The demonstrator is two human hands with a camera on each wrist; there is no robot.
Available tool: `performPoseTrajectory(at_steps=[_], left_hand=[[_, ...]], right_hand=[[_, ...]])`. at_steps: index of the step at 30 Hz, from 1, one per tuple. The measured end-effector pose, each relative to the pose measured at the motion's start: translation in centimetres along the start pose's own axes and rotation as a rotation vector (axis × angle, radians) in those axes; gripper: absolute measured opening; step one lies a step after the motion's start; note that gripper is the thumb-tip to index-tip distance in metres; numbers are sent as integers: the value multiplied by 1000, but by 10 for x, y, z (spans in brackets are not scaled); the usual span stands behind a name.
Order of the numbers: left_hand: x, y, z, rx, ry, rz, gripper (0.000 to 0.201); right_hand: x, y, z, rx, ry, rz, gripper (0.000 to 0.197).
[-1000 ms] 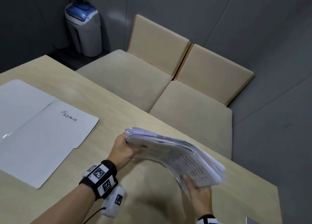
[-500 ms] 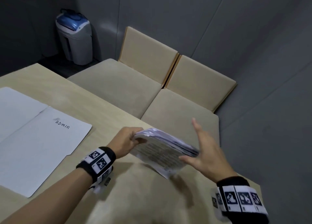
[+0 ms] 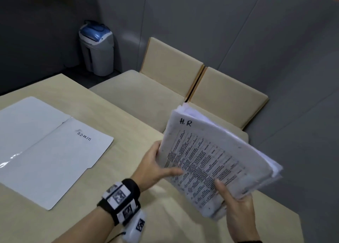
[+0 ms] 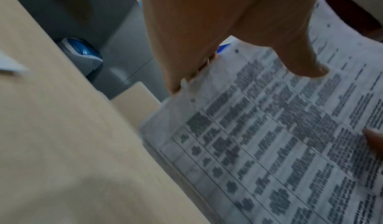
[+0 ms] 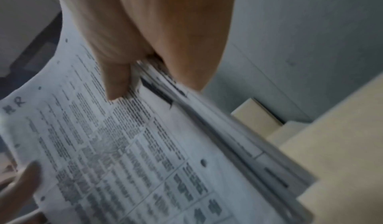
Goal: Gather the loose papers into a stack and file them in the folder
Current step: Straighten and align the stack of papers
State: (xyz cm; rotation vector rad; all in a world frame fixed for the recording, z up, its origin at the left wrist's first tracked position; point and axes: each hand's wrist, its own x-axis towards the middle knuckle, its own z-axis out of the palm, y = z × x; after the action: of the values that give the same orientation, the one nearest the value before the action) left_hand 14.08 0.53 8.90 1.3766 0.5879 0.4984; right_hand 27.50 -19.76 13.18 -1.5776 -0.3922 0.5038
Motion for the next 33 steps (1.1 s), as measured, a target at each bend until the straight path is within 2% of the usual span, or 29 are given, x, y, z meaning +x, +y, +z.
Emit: performPoseTrajectory(at_steps=[2,5,7,9,11,13,14,16,20,22,25,30,31,33], left_hand=[[1,-26,5,-39,63,22,68],[1,-78,5,-77,102,-54,62],[-6,-106,9,55,82,-126,50],[-14,-121,9,245,94,-134,39],[-18,-121,4,297,119,-98,36],[-21,-101,-3,337,115,-43,32],[-23,-90,-9,372,113,-19,28],[-26,-73,-24,454,97,18,23],[-33,-49,-63,533,103,-14,21],[-39,-39,-89,511,113,-64,21],[-45,-30,-140,443,155,-101,23],[-48,-34,-266,407,287,-160,17],[-48,-34,-301,461,320,-176,20],[-47,-39,-373,741,360,-235,41]], right_hand=[[1,29,11,-5,44,7,27],[-1,82,29,-45,88,105,40],[-8,111,39,-121,85,199,49],[-13,127,39,-171,105,240,50],[-14,121,37,-174,101,287,36],[-14,113,31,-297,11,260,10],[-13,109,31,-327,-22,242,5],[-16,98,40,-329,-80,212,16],[-28,88,80,-369,-56,138,39],[-34,86,108,-363,-7,128,40],[-40,86,154,-282,51,220,38],[-46,91,239,-168,27,344,35],[-50,92,259,-158,44,370,35],[-59,94,295,-158,90,419,37]])
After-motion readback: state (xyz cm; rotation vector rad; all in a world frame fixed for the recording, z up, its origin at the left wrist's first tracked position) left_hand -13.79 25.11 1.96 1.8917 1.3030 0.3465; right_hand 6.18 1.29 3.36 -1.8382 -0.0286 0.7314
